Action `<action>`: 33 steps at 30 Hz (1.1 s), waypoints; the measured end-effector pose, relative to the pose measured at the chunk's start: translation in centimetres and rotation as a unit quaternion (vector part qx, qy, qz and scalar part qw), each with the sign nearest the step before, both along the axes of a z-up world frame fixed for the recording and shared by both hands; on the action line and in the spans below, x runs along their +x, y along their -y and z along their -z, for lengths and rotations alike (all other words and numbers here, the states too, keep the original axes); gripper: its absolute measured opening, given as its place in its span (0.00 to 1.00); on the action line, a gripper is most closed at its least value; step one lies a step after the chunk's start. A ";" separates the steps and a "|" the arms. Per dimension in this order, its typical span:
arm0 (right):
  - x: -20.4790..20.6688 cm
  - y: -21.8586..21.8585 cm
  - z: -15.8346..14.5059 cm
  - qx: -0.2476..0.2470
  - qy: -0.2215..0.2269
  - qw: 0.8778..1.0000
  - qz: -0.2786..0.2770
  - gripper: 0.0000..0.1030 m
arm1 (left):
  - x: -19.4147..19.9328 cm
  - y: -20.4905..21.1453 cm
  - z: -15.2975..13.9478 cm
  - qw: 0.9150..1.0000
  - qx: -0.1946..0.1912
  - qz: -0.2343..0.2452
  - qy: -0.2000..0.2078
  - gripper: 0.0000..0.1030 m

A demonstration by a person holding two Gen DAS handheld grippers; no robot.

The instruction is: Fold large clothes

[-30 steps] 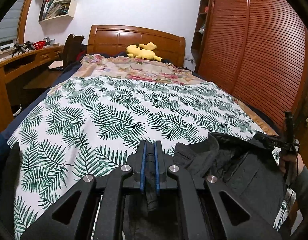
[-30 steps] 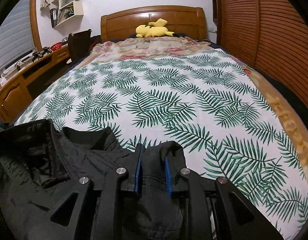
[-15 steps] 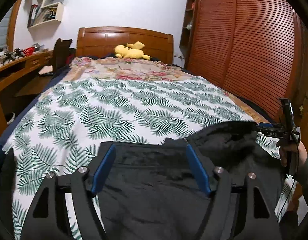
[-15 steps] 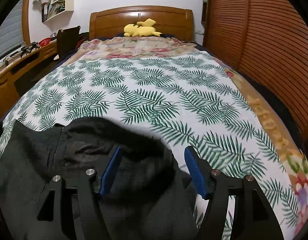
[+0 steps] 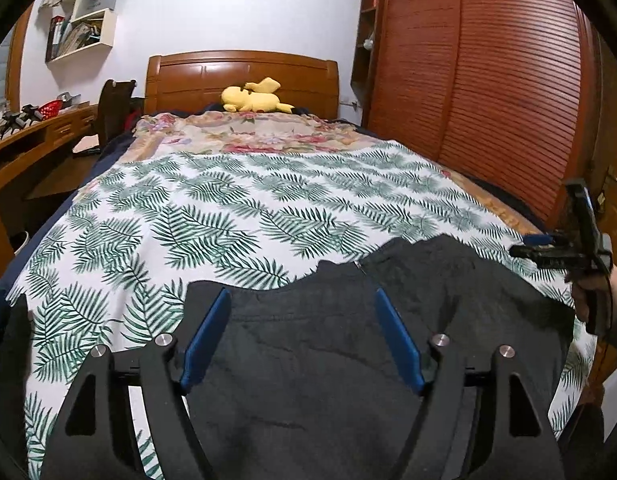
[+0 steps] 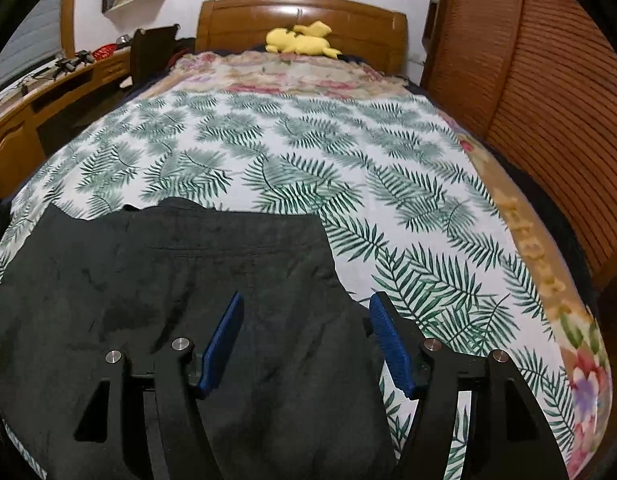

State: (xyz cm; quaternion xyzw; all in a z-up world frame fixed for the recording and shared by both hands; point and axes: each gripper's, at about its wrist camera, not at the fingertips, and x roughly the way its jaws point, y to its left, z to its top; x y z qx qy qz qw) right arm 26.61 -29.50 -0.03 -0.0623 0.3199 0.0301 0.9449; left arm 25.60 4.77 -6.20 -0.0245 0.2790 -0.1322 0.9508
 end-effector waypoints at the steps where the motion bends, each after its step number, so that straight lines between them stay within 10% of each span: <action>1: 0.6 0.0 0.1 0.001 -0.007 1.000 0.003 0.65 | 0.1 0.2 0.3 1.000 0.002 0.003 -0.002 0.73; 22: 16.0 1.3 4.4 0.060 -0.115 0.991 0.020 0.65 | 2.6 2.2 4.3 0.998 0.010 0.027 -0.050 0.73; 24: 16.4 1.3 4.7 0.082 -0.121 0.989 0.000 0.27 | 2.6 2.1 4.2 0.998 0.008 0.027 -0.050 0.73; 26: 16.3 0.7 4.5 0.072 -0.114 0.991 -0.023 0.13 | 2.6 2.0 4.1 0.998 0.007 0.026 -0.048 0.73; 33: 14.1 1.1 2.2 0.022 -0.013 0.999 0.028 0.09 | 2.2 1.7 3.5 0.999 0.005 0.023 -0.041 0.73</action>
